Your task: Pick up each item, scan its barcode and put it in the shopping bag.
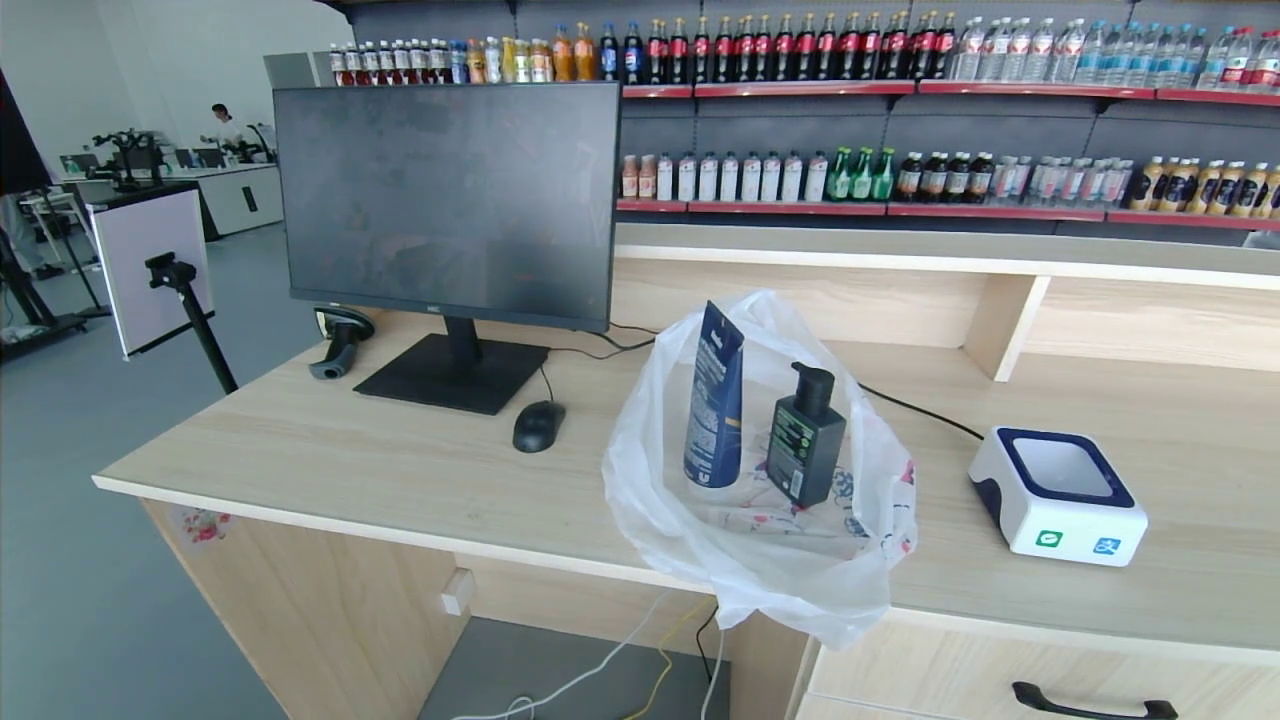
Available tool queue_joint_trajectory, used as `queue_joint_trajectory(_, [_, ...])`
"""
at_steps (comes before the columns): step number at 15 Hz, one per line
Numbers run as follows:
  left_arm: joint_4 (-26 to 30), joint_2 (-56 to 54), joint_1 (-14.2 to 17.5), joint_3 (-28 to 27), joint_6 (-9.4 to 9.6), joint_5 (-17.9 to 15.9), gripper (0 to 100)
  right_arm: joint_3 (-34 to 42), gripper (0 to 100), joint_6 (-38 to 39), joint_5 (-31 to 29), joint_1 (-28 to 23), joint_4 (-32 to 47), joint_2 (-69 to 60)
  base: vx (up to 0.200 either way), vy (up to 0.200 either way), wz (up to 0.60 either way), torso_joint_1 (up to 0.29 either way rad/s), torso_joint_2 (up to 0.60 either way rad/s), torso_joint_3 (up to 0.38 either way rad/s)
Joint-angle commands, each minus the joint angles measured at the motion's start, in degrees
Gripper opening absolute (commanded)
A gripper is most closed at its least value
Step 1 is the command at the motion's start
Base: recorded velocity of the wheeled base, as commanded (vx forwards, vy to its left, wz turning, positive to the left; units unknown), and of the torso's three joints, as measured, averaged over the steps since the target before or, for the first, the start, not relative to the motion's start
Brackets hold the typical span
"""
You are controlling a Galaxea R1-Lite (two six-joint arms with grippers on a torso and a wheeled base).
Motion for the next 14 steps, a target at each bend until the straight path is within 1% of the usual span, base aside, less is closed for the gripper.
queue_joint_trajectory(1, [0.0, 0.0, 0.0, 0.0, 0.03, 0.0, 100, 0.0, 100, -0.5, 0.1, -3.2, 0.0, -5.8, 0.0, 0.0, 0.0, 0.0, 0.0, 0.0])
queue_joint_trajectory(2, [-0.1, 0.0, 0.1, 0.0, -0.06, 0.0, 100, 0.0, 100, -1.7, 0.2, -3.2, 0.0, -5.8, 0.0, 0.0, 0.0, 0.0, 0.0, 0.0])
queue_joint_trajectory(4, [-0.1, 0.0, 0.0, 0.0, -0.06, 0.0, 100, 0.0, 100, -1.0, 0.1, -3.2, 0.0, -5.8, 0.0, 0.0, 0.0, 0.0, 0.0, 0.0])
queue_joint_trajectory(5, [-0.1, 0.0, 0.1, 0.0, -0.15, 0.1, 100, 0.0, 100, 2.2, -0.4, -3.2, 0.0, -5.8, -0.2, 0.0, 0.0, 0.002, 0.0, 0.002])
queue_joint_trajectory(6, [-0.1, 0.0, 0.1, 0.0, -0.15, 0.0, 100, 0.0, 100, 3.3, -1.0, -3.2, 0.0, -5.8, -0.2, 0.0, 0.0, 0.007, 0.0, 0.002])
queue_joint_trajectory(11, [0.0, 0.0, 0.1, 0.0, -0.15, 0.1, 100, 0.0, 100, 2.4, -1.2, -3.2, 0.0, -5.8, -0.2, 0.0, 0.0, 0.007, 0.0, 0.002])
queue_joint_trajectory(13, [0.0, 0.0, 0.1, 0.0, -0.15, 0.0, 100, 0.0, 100, 2.5, -1.2, -3.2, -0.1, -5.8, -0.2, 0.0, -0.6, -0.007, 0.0, 0.002])
queue_joint_trajectory(14, [0.0, 0.0, 0.1, 0.0, -0.06, 0.0, 100, 0.0, 100, 2.4, -1.2, -3.2, -0.1, -5.8, 0.0, 0.0, -0.6, -0.007, 0.0, 0.007])
